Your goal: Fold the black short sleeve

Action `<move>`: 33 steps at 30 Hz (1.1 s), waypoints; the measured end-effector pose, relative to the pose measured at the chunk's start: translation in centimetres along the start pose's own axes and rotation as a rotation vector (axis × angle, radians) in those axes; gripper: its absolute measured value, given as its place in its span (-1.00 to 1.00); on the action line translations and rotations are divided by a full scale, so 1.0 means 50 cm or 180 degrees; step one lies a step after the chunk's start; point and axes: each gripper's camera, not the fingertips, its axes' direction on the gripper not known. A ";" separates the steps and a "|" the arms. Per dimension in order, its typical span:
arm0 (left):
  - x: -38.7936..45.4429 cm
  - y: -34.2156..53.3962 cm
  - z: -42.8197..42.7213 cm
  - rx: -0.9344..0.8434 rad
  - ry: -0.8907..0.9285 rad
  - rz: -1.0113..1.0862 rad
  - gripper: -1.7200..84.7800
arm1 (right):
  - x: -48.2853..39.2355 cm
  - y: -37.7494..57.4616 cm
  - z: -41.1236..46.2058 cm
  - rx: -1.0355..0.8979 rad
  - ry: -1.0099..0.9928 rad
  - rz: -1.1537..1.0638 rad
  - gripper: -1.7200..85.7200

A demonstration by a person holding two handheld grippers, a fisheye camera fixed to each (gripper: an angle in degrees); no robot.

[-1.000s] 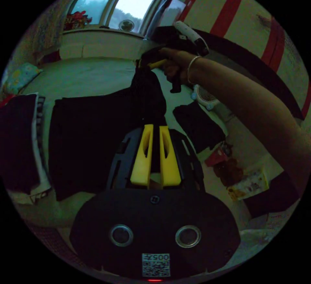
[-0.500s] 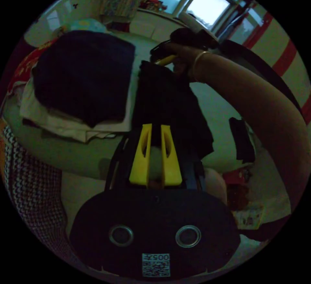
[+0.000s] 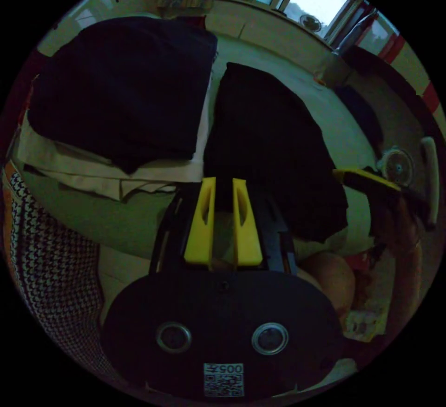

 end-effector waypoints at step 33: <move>0.199 -0.400 -0.020 0.0353 -0.0396 0.0193 -0.96 | -0.197 -0.081 0.059 0.0327 0.0161 0.0794 -0.98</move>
